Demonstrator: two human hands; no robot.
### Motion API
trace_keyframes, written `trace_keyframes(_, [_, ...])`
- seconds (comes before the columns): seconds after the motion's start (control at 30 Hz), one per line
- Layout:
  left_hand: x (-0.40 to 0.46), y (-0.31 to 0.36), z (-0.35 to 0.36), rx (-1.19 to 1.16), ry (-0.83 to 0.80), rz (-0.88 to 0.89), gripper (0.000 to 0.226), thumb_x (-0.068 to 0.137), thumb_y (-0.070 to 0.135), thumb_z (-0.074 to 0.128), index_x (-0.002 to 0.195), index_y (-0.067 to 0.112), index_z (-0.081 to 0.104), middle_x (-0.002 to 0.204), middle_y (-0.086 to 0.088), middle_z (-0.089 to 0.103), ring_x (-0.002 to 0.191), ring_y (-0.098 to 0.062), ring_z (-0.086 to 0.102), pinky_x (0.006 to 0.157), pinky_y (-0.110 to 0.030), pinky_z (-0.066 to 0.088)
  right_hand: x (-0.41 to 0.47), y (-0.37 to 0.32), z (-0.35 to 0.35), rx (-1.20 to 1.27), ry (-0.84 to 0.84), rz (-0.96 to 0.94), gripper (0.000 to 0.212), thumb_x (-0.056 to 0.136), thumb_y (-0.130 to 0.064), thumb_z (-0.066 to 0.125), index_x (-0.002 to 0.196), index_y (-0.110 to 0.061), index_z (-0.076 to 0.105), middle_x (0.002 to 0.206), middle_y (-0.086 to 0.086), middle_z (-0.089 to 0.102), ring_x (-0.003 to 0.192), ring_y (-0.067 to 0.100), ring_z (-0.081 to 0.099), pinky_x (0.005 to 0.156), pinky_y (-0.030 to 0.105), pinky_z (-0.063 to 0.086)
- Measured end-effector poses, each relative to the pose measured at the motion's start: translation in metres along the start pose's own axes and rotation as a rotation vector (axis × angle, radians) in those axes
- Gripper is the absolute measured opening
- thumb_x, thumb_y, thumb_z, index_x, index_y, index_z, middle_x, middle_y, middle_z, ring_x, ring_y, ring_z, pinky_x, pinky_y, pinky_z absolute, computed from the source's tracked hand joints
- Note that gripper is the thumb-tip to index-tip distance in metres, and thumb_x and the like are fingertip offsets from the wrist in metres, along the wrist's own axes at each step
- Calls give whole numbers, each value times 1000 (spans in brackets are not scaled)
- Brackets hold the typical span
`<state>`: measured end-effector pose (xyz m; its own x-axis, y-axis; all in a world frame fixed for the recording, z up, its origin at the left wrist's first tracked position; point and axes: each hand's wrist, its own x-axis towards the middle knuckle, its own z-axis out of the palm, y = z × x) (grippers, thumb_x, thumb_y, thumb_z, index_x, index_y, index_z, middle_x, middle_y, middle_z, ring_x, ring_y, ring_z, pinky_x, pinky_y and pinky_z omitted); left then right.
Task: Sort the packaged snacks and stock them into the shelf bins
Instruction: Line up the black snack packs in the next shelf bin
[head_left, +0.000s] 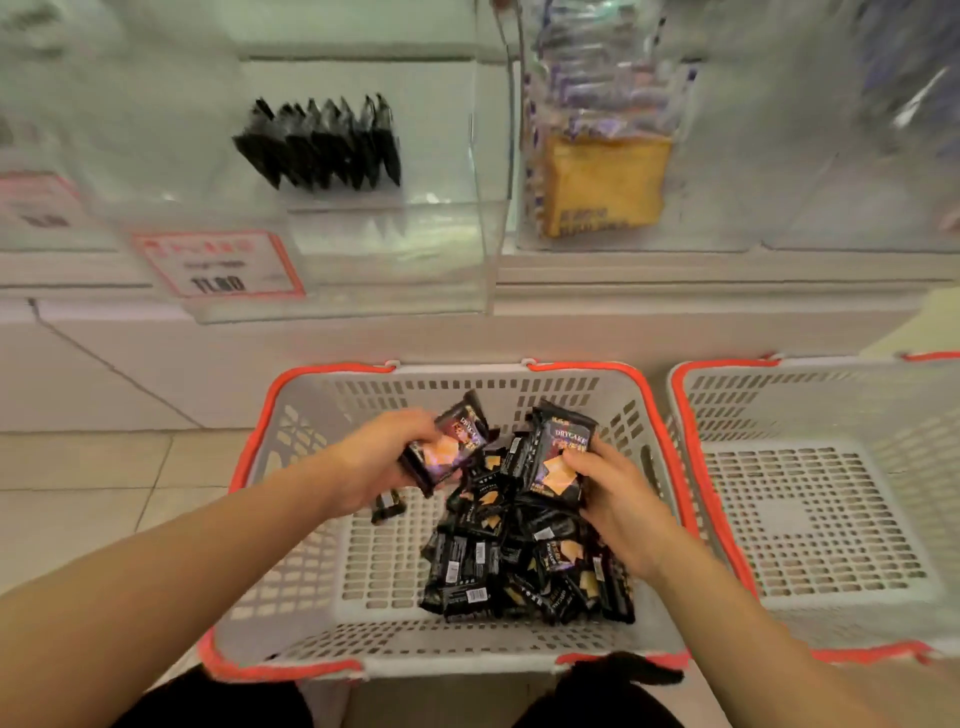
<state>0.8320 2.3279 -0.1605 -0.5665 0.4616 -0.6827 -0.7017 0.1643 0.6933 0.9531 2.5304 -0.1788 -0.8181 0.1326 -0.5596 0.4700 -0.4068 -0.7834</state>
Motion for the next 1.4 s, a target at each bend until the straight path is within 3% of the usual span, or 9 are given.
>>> trace_keyframes(0.1, [-59, 38, 7, 40, -18, 209, 17, 86, -4, 47, 89, 5, 62, 73, -7, 70, 63, -14, 67, 53, -24, 54, -26, -33, 27, -78, 48, -78, 20, 91, -18, 55, 109, -22, 61, 110, 3, 69, 106, 22, 61, 100, 44, 41])
trace_keyframes(0.23, [-124, 66, 16, 25, -27, 441, 17, 91, 8, 50, 88, 12, 66, 74, -1, 70, 64, -8, 63, 57, -20, 53, -58, -71, 77, -129, 71, -236, 22, 87, -24, 61, 109, -25, 61, 112, 4, 67, 106, 22, 61, 98, 44, 45])
trace_keyframes(0.43, [-164, 80, 33, 115, 149, 693, 21, 95, 26, 48, 87, 26, 67, 76, 11, 71, 69, -1, 64, 71, -26, 47, -88, -108, 143, -131, 80, -500, 23, 89, -26, 60, 111, -29, 56, 98, -13, 67, 78, -8, 64, 53, 5, 44])
trace_keyframes(0.63, [-175, 121, 28, 99, 185, 947, 27, 95, 16, 51, 98, 41, 61, 92, 17, 71, 83, 6, 64, 67, -10, 47, -87, -147, 191, -126, 17, -561, 22, 97, -23, 46, 118, -26, 50, 109, -4, 65, 87, 0, 63, 54, 5, 45])
trace_keyframes(0.83, [-154, 150, 15, 298, 166, 994, 37, 98, 28, 41, 133, 41, 45, 129, 18, 55, 117, 6, 50, 95, -13, 38, -61, -171, 224, -78, -63, -550, 42, 96, -44, 36, 131, -23, 45, 121, 0, 62, 109, 9, 59, 95, 29, 46])
trace_keyframes(0.93, [-142, 173, 14, 239, 89, 942, 36, 100, 27, 35, 132, 33, 50, 125, 14, 60, 109, 8, 55, 80, -1, 41, -44, -187, 229, -149, -61, -573, 29, 93, -30, 51, 122, -29, 46, 109, -9, 64, 96, -3, 61, 83, 18, 46])
trace_keyframes(1.07, [-120, 217, -8, 16, -12, 701, 37, 100, 40, 24, 117, 29, 56, 111, 3, 67, 102, -12, 62, 90, -28, 47, -18, -221, 217, -358, 41, -577, 31, 88, -24, 59, 118, -22, 50, 105, -3, 64, 94, 10, 61, 79, 24, 49])
trace_keyframes(1.23, [-73, 262, -34, 693, 389, 633, 28, 92, 22, 49, 118, 14, 57, 113, -2, 60, 103, -20, 56, 87, -31, 45, 30, -257, 212, -856, 447, -520, 41, 85, -36, 53, 117, -11, 46, 97, 5, 63, 90, 25, 58, 80, 37, 49])
trace_keyframes(1.4, [-26, 280, -46, 1309, 531, 629, 30, 87, 9, 47, 114, 10, 58, 114, -9, 59, 104, -27, 56, 81, -33, 46, 85, -261, 227, -1239, 667, -395, 79, 91, -35, 48, 145, 2, 5, 131, 19, 49, 114, 34, 53, 84, 38, 46])
